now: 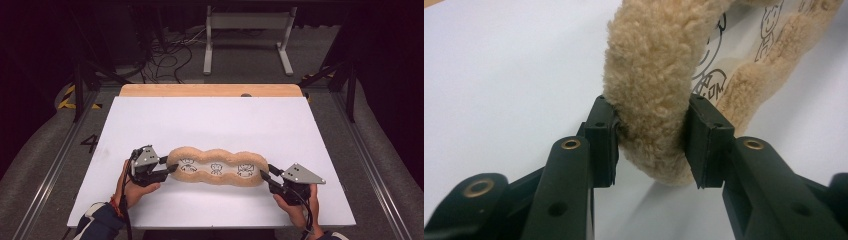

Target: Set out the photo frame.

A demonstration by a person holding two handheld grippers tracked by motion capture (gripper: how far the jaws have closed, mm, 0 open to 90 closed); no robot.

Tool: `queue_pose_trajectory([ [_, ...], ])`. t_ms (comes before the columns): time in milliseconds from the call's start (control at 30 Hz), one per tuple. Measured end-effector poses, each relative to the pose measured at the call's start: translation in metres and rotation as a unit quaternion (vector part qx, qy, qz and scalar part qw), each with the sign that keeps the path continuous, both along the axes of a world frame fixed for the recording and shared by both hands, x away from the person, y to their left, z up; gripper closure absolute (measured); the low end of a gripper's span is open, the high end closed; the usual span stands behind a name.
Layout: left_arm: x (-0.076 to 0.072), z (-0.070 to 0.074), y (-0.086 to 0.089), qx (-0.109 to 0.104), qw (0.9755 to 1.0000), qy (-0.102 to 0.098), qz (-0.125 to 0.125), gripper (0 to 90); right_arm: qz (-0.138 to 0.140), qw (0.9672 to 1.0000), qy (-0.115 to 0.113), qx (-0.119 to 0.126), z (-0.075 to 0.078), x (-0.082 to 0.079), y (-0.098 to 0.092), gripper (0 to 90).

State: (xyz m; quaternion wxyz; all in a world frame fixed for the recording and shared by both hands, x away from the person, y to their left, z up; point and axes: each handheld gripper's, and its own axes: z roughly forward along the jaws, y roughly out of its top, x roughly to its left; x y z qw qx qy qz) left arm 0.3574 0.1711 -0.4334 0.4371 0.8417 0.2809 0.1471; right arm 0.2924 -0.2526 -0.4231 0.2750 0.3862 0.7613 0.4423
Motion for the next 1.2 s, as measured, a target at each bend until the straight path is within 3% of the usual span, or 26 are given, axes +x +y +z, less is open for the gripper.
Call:
queue_pose_trajectory([
  [300,-0.009,-0.001,0.0,0.003,1.0,-0.003,0.003,60.7,0.001,1.0,-0.004,-0.002,-0.001,0.003,0.001,66.2],
  [667,-0.014,-0.007,0.0,0.004,1.0,-0.008,0.004,50.2,-0.004,1.0,-0.009,0.001,0.001,0.002,-0.002,58.1],
  [1033,-0.01,-0.015,-0.005,0.004,0.9999,-0.011,0.003,52.5,-0.007,1.0,0.001,-0.003,-0.002,0.015,0.011,46.4],
  [1200,-0.009,-0.016,-0.007,0.004,0.9999,-0.015,0.005,53.6,0.002,0.9998,0.012,-0.019,-0.006,0.022,0.02,44.2],
])
